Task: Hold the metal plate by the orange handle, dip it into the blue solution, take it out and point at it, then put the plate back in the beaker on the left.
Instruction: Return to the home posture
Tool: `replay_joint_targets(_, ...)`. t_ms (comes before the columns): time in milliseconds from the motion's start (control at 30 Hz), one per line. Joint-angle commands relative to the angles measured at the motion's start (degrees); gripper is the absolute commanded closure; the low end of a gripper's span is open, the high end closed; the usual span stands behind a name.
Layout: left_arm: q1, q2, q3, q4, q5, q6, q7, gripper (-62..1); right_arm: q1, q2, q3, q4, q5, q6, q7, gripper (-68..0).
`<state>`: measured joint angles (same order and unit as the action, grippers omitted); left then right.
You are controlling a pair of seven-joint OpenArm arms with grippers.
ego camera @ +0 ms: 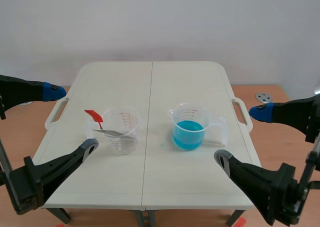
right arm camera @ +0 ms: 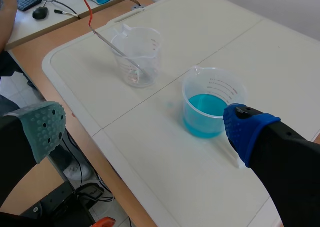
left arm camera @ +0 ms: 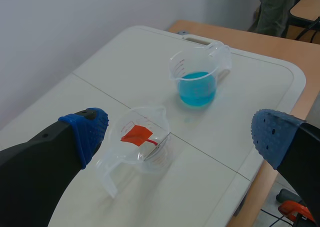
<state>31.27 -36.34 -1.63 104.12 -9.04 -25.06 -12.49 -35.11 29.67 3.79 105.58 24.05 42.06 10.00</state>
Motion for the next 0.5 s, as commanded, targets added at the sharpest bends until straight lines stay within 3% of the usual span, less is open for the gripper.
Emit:
replay_joint_targets(0, 0.0, 0.3, 0.0, 1.1, -0.4, 0.4, -1.0, -61.7, 0.5, 0.2, 0.7, 0.8, 0.9, 0.7, 0.6, -66.1)
replay_joint_targets(467, 0.0, 0.3, 0.0, 1.1, -0.4, 0.3, -1.0, -61.7, 0.5, 0.2, 0.7, 0.8, 0.9, 0.7, 0.2, -66.1)
